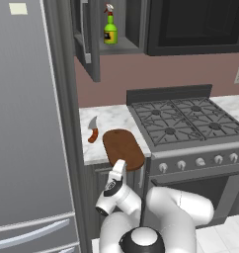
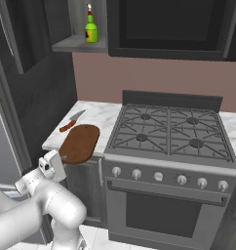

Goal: Move the cutting board and knife to the sink. Then move spray from the cabinet to the counter.

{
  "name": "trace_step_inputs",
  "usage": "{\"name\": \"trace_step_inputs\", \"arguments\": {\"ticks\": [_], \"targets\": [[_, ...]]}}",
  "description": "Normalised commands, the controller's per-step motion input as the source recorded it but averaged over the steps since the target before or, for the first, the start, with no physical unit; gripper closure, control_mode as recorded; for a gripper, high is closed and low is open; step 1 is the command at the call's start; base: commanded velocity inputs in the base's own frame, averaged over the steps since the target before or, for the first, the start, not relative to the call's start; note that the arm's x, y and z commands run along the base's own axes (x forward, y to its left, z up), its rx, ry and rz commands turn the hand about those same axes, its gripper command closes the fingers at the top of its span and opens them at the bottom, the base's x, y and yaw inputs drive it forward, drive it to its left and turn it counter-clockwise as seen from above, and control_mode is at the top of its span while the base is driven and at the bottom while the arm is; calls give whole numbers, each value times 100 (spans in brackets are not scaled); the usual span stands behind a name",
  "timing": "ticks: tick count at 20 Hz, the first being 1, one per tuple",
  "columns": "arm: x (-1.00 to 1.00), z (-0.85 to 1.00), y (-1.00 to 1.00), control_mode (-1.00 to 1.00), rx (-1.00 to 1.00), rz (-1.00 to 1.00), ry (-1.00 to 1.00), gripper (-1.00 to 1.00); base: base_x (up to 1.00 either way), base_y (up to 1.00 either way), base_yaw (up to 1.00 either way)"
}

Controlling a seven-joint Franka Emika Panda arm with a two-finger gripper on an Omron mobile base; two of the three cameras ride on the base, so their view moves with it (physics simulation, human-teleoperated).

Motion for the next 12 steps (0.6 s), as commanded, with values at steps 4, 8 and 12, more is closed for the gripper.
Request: {"name": "trace_step_inputs", "arguments": {"ticks": [4,8,12], "targets": [[0,0,0,-100,0,0,0,100,0,0,0],[-6,0,0,-100,0,0,2,100,0,0,0],[0,8,-6,-100,0,0,4,100,0,0,0]]}}
